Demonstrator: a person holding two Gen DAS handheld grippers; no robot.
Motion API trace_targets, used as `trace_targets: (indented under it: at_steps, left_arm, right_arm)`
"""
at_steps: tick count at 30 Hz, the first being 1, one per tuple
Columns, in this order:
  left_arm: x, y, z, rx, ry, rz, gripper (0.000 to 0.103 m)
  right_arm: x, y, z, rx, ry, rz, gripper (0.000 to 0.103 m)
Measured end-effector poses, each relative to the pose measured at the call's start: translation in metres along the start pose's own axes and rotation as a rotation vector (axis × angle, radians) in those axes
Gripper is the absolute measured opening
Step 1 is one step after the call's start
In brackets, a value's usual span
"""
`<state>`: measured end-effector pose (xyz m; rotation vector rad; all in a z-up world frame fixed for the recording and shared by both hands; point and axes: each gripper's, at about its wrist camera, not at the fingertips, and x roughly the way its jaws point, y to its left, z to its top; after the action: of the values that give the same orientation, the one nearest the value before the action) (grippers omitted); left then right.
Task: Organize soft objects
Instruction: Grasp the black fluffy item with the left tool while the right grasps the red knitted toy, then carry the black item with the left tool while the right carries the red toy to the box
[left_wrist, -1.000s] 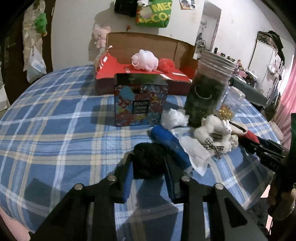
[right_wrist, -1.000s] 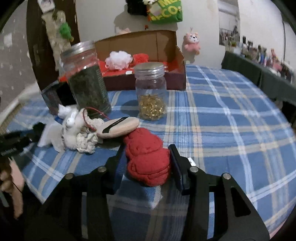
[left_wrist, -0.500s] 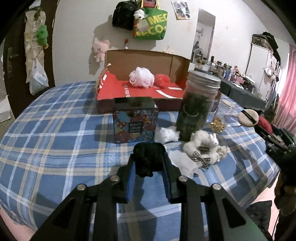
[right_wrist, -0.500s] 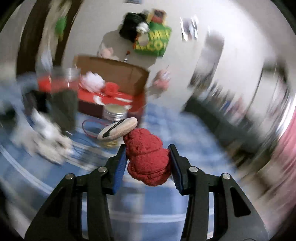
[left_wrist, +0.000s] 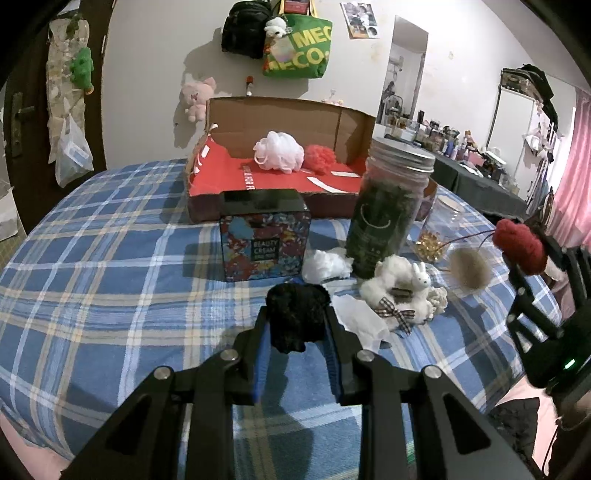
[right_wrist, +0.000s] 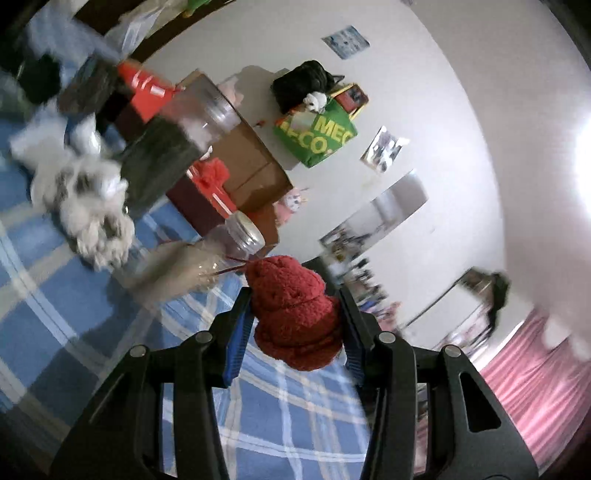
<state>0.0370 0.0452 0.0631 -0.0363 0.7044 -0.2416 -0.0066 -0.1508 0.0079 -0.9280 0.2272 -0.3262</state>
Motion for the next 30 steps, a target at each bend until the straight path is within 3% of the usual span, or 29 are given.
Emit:
trace_targets:
  at_steps: [4, 7, 15, 17, 20, 22, 27, 30]
  left_arm:
    - [0.000, 0.001, -0.001, -0.005, 0.004, 0.001, 0.028]
    - [0.001, 0.001, -0.001, -0.010, 0.004, -0.005, 0.028]
    - [-0.003, -0.011, 0.003, 0.003, -0.014, -0.043, 0.028]
    - [-0.003, -0.015, 0.005, 0.002, -0.015, -0.055, 0.028]
    - [-0.004, -0.022, 0.007, 0.010, -0.017, -0.072, 0.028]
    - [-0.003, -0.028, 0.006, 0.018, -0.014, -0.081, 0.028]
    - [0.001, -0.039, 0.003, 0.035, 0.003, -0.096, 0.028]
    - [0.002, -0.043, 0.002, 0.043, 0.006, -0.100, 0.028]
  right_arm:
    - [0.007, -0.009, 0.001, 0.085, 0.031, 0.022, 0.043]
    - [0.009, -0.029, 0.002, 0.223, 0.049, 0.116, 0.043]
    - [-0.001, -0.067, 0.007, 0.446, 0.020, 0.081, 0.044]
    - [-0.003, -0.072, 0.008, 0.497, 0.016, 0.159, 0.044]
    - [0.001, -0.071, 0.009, 0.608, 0.038, 0.383, 0.044]
    - [0.003, -0.063, 0.009, 0.643, 0.062, 0.468, 0.044]
    - [0.007, -0.048, 0.011, 0.687, 0.096, 0.590, 0.044]
    - [0.011, -0.045, 0.014, 0.698, 0.106, 0.616, 0.044]
